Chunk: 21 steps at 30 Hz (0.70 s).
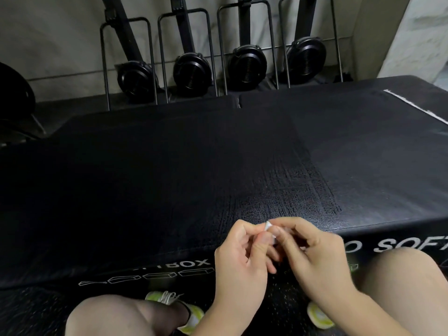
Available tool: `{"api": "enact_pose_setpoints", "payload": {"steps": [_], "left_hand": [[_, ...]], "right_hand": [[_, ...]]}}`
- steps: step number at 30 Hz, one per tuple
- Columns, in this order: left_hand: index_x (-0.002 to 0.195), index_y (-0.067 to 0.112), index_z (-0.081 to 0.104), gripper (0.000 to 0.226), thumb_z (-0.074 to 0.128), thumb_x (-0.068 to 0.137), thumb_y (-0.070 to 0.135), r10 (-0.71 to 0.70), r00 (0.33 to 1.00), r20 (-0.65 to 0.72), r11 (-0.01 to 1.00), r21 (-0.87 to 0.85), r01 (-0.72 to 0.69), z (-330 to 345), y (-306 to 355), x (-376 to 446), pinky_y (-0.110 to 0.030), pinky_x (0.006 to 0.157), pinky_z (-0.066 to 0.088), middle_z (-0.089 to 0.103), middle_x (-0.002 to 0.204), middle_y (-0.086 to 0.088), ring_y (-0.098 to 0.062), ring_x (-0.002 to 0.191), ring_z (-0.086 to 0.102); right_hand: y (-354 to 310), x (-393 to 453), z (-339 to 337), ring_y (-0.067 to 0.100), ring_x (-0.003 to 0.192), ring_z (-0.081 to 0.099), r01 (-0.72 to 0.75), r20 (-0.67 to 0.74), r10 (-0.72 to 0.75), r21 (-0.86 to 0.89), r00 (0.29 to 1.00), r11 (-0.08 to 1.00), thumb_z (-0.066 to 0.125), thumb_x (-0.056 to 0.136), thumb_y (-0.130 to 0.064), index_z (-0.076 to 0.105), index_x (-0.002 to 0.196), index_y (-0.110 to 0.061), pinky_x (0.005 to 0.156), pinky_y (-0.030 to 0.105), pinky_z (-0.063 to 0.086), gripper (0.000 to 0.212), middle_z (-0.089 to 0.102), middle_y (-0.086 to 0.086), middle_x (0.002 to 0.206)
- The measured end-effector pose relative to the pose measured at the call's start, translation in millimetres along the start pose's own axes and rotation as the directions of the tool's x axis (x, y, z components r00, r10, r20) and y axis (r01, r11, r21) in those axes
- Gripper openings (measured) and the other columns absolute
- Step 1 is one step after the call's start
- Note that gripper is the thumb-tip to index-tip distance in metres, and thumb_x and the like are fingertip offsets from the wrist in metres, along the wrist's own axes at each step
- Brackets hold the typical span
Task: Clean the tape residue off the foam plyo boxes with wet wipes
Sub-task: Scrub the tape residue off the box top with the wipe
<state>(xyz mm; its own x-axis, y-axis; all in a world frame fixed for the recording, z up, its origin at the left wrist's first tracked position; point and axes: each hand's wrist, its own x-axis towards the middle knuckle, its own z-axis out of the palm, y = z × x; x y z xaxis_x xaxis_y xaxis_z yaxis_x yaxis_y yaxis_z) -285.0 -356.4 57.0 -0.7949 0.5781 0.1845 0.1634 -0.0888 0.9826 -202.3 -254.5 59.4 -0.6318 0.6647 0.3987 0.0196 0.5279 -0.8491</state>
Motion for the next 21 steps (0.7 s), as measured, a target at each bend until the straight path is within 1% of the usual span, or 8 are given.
{"api": "enact_pose_setpoints", "payload": {"steps": [3, 5, 7, 10, 14, 16, 19, 21], "left_hand": [[0.101, 0.014, 0.065, 0.005, 0.061, 0.098, 0.013, -0.001, 0.997, 0.079, 1.000, -0.021, 0.003, -2.7, 11.4, 4.1, -0.042, 0.060, 0.058, 0.076, 0.094, -0.003, -0.025, 0.079, 0.072], [0.104, 0.010, 0.065, 0.009, 0.059, 0.098, 0.012, -0.031, 0.996, 0.083, 0.998, -0.056, 0.036, -4.7, 15.5, 6.6, -0.038, 0.061, 0.057, 0.076, 0.097, -0.005, -0.025, 0.089, 0.072], [0.106, 0.011, 0.067, 0.012, 0.060, 0.097, 0.015, -0.052, 0.995, 0.083, 0.995, -0.082, 0.059, -6.7, 18.8, 9.3, -0.035, 0.064, 0.058, 0.075, 0.098, -0.006, -0.024, 0.092, 0.071], [0.107, 0.013, 0.069, 0.016, 0.066, 0.092, 0.019, -0.063, 0.993, 0.103, 0.996, -0.063, 0.070, -9.5, 21.8, 13.5, -0.031, 0.071, 0.058, 0.075, 0.102, -0.001, -0.018, 0.093, 0.072], [0.095, 0.014, 0.073, 0.007, 0.070, 0.090, 0.018, -0.040, 0.998, 0.045, 0.999, -0.010, 0.041, -12.9, 22.7, 19.7, -0.031, 0.077, 0.057, 0.076, 0.092, -0.001, -0.017, 0.089, 0.072], [0.091, 0.014, 0.073, 0.005, 0.070, 0.090, 0.017, -0.049, 0.998, 0.032, 0.999, -0.008, 0.049, -15.9, 23.9, 24.6, -0.029, 0.079, 0.056, 0.075, 0.087, -0.002, -0.015, 0.085, 0.071], [0.089, 0.014, 0.072, 0.007, 0.067, 0.092, 0.017, -0.104, 0.991, 0.078, 0.993, -0.045, 0.108, -18.6, 24.1, 28.6, -0.031, 0.079, 0.056, 0.071, 0.080, -0.007, -0.016, 0.078, 0.067], [0.090, 0.014, 0.071, 0.007, 0.066, 0.093, 0.016, -0.130, 0.986, 0.103, 0.990, -0.038, 0.135, -18.4, 24.3, 28.7, -0.033, 0.078, 0.056, 0.070, 0.078, -0.006, -0.017, 0.075, 0.066]], "right_hand": [[-6.0, 7.4, -12.9, 0.005, 0.083, 0.073, -0.115, 0.098, 0.105, 0.105, 0.990, 0.988, 0.071, 0.086, -0.034, 0.076, 0.094, -0.037, 0.074, 0.020, 0.054, 0.010, 0.076, -0.016, 0.086], [-7.5, 11.9, -16.9, 0.009, 0.090, 0.074, -0.179, 0.144, 0.155, 0.171, 0.977, 0.969, 0.075, 0.084, -0.033, 0.076, 0.099, -0.035, 0.081, 0.024, 0.055, 0.015, 0.077, -0.012, 0.095], [-7.7, 16.4, -19.0, 0.012, 0.093, 0.074, -0.241, 0.164, 0.201, 0.279, 0.966, 0.929, 0.078, 0.081, -0.022, 0.075, 0.103, -0.028, 0.081, 0.024, 0.056, 0.022, 0.078, -0.006, 0.098], [-8.1, 23.0, -21.1, 0.018, 0.090, 0.075, -0.323, 0.178, 0.272, 0.416, 0.946, 0.850, 0.079, 0.078, -0.008, 0.075, 0.103, -0.013, 0.077, 0.019, 0.055, 0.026, 0.078, 0.003, 0.094], [-9.4, 26.9, -20.0, 0.017, 0.095, 0.072, -0.356, 0.218, 0.285, 0.462, 0.933, 0.812, 0.076, 0.082, -0.018, 0.079, 0.098, -0.018, 0.081, 0.024, 0.054, 0.016, 0.078, 0.006, 0.100], [-9.0, 29.7, -19.6, 0.019, 0.096, 0.071, -0.357, 0.217, 0.287, 0.450, 0.933, 0.818, 0.072, 0.087, -0.020, 0.080, 0.098, -0.018, 0.086, 0.031, 0.052, 0.013, 0.078, 0.006, 0.101], [-7.2, 32.9, -18.9, 0.034, 0.099, 0.070, -0.349, 0.195, 0.290, 0.482, 0.937, 0.804, 0.070, 0.089, -0.021, 0.079, 0.098, -0.016, 0.095, 0.047, 0.054, 0.014, 0.076, 0.012, 0.099], [-6.4, 35.7, -18.9, 0.042, 0.098, 0.067, -0.355, 0.181, 0.306, 0.495, 0.935, 0.793, 0.067, 0.091, -0.020, 0.078, 0.099, -0.018, 0.094, 0.051, 0.055, 0.014, 0.075, 0.016, 0.097]]}}
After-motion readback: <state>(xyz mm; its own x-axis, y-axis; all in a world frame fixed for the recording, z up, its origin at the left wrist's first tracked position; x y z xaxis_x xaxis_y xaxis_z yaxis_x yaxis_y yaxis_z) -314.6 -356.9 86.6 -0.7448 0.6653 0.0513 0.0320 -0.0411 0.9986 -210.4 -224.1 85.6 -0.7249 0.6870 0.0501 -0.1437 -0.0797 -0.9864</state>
